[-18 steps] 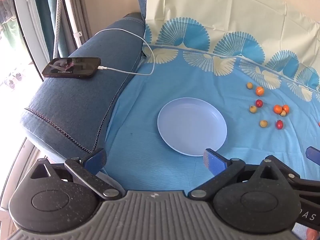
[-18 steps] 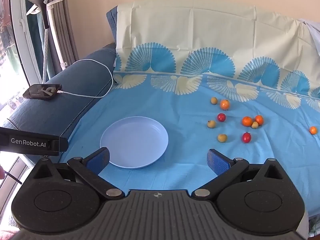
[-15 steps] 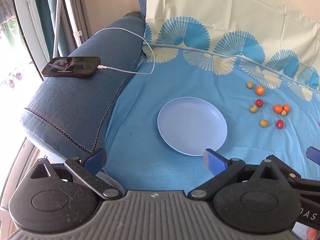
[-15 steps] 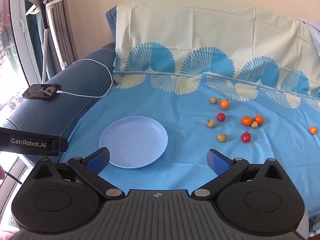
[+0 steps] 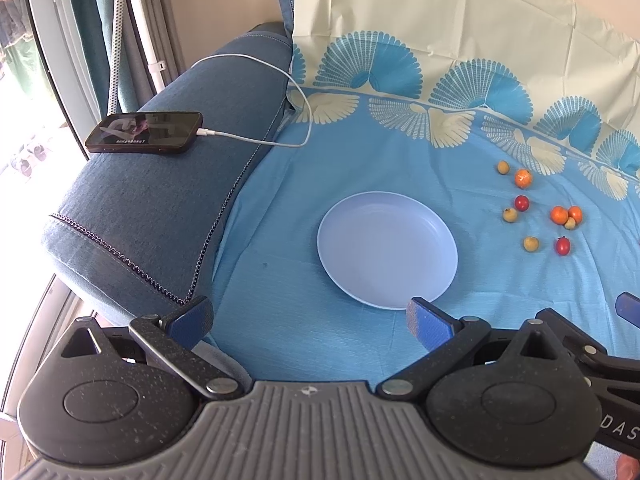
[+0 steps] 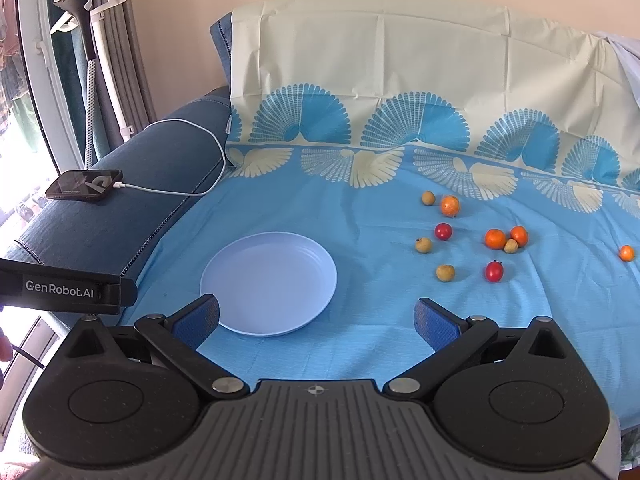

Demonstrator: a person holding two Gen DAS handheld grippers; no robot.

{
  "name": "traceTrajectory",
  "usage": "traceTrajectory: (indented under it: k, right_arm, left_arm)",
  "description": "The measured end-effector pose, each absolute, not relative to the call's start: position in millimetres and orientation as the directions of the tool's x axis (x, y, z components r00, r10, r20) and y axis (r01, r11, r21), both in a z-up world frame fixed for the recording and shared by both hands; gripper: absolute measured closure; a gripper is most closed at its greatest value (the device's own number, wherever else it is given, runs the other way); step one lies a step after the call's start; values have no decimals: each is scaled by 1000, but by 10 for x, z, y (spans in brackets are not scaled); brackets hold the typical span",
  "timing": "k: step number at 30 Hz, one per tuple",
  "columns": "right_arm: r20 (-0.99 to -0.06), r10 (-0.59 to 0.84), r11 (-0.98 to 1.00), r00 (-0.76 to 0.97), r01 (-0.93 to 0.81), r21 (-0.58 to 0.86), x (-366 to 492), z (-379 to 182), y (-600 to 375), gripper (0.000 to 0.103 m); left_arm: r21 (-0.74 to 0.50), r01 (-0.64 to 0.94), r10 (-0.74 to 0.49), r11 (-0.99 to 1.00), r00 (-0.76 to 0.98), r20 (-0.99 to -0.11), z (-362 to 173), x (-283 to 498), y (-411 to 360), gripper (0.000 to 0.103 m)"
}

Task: Organize fruits

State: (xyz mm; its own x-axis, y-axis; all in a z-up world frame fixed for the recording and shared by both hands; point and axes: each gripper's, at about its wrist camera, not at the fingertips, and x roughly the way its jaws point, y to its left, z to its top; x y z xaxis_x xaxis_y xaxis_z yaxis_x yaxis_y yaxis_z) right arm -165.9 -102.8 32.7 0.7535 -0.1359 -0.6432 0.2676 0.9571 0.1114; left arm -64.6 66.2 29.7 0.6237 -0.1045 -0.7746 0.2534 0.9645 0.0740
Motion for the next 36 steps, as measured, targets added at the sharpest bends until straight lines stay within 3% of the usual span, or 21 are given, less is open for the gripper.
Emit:
traceTrajectory:
  k: [25,36]
  right_arm:
    - [-635,-117,945,763,283,166,-1726,312,-1070,0]
    - [-563,-223,910,796,377,173,-1863,235,-1577,0]
  left_arm:
    - [102,266,-85,959,610,-788,256,-656,559,0]
    - [165,319,-64,933,599,-798,205,-653,121,0]
